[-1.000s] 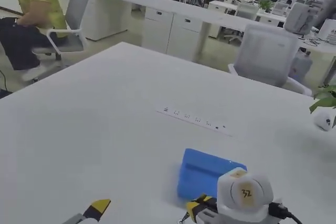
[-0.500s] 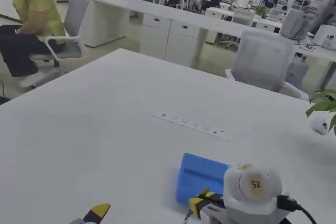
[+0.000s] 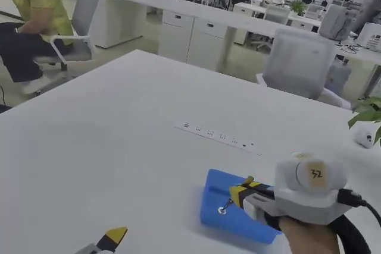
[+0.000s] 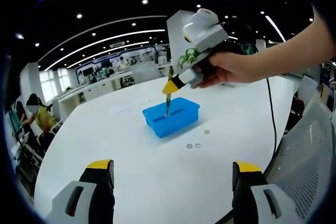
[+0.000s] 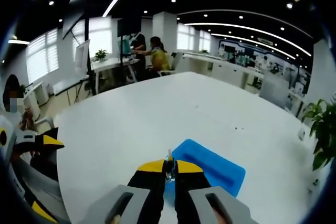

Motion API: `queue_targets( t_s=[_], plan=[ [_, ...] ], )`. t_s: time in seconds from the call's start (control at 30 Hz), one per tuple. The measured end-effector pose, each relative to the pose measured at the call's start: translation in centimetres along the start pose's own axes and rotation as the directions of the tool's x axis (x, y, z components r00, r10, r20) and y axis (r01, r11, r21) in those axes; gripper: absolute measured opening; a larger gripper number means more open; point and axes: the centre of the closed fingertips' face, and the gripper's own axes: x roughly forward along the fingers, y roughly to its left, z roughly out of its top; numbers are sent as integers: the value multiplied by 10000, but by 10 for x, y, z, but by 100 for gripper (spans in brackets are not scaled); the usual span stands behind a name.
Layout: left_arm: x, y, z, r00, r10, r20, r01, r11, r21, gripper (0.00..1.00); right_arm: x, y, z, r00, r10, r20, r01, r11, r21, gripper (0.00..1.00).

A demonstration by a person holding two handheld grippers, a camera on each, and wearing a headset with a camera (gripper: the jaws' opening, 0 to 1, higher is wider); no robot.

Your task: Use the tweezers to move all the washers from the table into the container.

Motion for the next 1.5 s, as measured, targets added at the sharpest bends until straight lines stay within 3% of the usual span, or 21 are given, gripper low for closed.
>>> queue_targets(
  t_s=[0.4, 0.7, 0.9, 1.13, 1.5],
  plan=[
    [-1, 0, 2, 9999, -39, 114, 41, 9998, -189, 95, 29, -26, -26, 9968, -415, -677, 450, 9976, 518, 2],
    [1, 0, -1, 10000, -73, -62, 71, 9998, -201, 94, 44, -33, -37, 9937, -505, -1000, 590, 9947, 844, 2],
    [0, 3, 2, 9999, 60, 87, -58, 9997, -242, 94, 53, -32, -45, 9921, -402, -1192, 515, 9943, 933, 2],
    [1, 3, -1, 10000, 78, -55, -79, 9998, -203, 94, 56, -34, -46, 9930, -463, -1083, 594, 9908, 1216, 2],
    [1, 3, -3, 9999, 73, -109, -75, 9998, -173, 93, 54, -32, -48, 9948, -566, -849, 630, 9953, 740, 2]
  ],
)
